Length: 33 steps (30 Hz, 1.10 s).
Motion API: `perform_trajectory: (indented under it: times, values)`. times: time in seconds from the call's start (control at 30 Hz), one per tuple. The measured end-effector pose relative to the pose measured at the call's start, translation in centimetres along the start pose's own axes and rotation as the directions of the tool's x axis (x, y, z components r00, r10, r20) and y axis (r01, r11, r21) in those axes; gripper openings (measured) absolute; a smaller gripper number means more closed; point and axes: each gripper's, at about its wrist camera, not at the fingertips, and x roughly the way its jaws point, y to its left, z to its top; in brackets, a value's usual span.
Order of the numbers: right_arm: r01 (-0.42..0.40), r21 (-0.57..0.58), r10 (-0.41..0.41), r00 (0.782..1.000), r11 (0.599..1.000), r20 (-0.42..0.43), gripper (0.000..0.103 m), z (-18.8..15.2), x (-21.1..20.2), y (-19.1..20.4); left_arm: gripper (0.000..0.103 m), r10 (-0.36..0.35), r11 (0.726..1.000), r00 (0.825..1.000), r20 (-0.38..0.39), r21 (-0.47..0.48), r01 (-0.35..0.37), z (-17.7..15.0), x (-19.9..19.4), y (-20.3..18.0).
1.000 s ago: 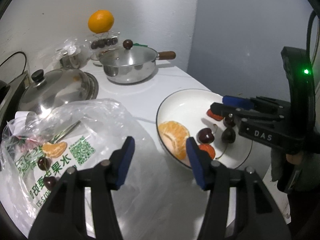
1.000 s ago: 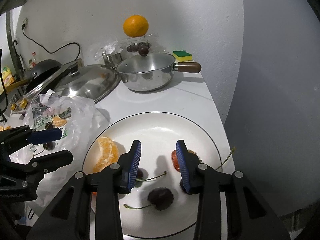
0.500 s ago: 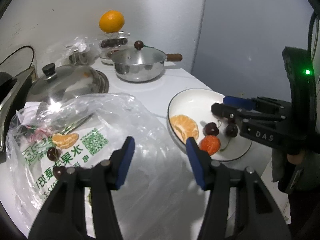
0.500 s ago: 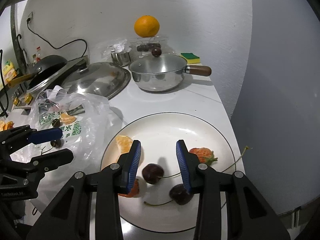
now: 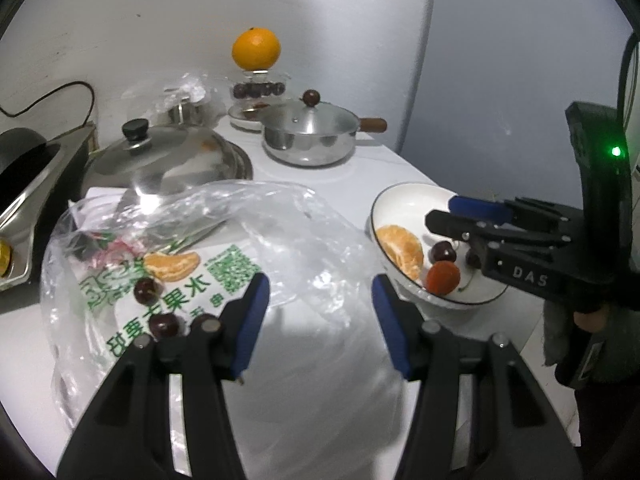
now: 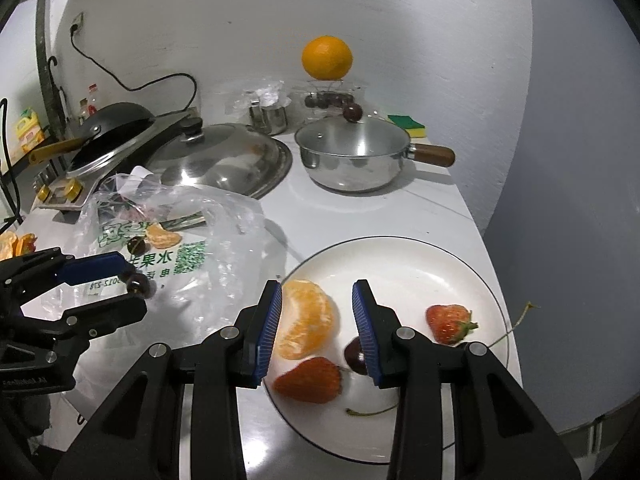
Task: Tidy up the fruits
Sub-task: 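Move both open grippers back to the dark cherries on the plastic bag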
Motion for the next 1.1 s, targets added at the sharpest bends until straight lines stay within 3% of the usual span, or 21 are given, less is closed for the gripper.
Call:
perform_trajectory:
  times: [1.1]
  values:
    - [-0.055,-0.097,0.054,0.998,0.994,-0.010,0.039,0.8,0.8,8.1,0.055,0.066,0.991,0.997,0.028,-0.115,-0.062,-3.2,-4.2,7.7]
